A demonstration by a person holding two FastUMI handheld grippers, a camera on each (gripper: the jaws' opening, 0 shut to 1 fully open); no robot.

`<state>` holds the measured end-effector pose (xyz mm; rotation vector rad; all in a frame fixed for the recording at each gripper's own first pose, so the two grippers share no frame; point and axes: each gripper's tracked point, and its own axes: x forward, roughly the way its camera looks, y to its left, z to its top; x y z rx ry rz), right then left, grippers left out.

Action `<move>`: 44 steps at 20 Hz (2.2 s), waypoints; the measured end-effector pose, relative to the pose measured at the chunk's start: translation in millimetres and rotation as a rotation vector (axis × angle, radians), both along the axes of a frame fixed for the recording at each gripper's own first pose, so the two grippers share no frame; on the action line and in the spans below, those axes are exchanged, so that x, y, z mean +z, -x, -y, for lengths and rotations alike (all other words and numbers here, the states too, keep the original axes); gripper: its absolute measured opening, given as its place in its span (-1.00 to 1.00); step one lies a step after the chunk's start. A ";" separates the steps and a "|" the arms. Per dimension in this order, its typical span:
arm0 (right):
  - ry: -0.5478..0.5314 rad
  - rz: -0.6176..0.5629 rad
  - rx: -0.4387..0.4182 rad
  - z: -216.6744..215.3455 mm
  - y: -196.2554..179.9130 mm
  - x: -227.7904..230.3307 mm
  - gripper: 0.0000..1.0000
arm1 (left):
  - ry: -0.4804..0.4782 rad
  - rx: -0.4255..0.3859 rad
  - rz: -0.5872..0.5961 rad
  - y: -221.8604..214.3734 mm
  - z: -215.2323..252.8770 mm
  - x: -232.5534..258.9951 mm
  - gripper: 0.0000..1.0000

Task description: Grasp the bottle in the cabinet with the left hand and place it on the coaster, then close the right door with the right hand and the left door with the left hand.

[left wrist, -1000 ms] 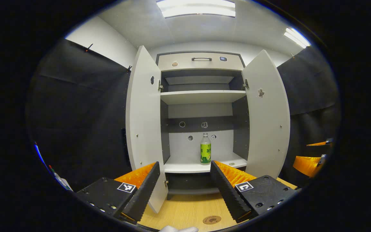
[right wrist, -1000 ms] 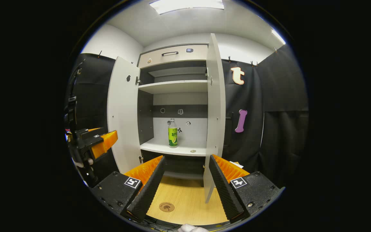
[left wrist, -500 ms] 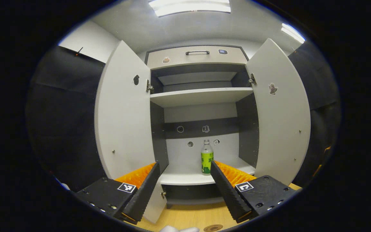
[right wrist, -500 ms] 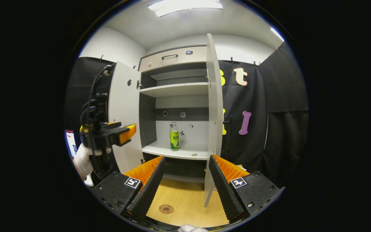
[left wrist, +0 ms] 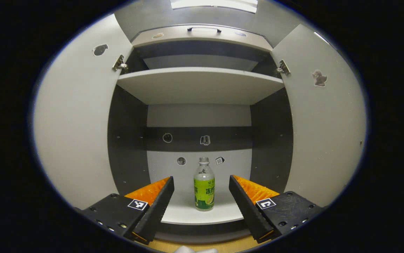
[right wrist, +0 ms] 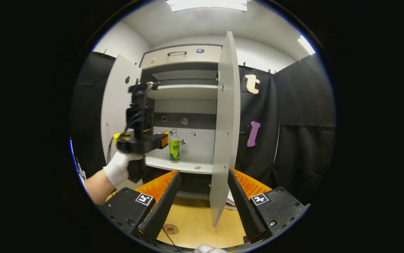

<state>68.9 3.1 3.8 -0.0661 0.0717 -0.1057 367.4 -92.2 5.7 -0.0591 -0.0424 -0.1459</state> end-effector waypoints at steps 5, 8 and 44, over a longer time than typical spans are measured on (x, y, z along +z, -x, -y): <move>0.064 -0.055 0.012 -14.9 -9.2 -14.1 0.67 | 0.007 -0.003 -0.063 -75.5 24.5 -37.6 0.92; 0.080 -0.065 0.002 -14.4 -14.6 -17.1 0.67 | -0.032 0.034 -0.064 -113.4 34.0 -54.9 0.92; -0.034 -0.096 -0.077 42.4 -19.1 -36.4 0.67 | -0.091 -0.315 -0.046 152.1 42.6 -193.1 0.46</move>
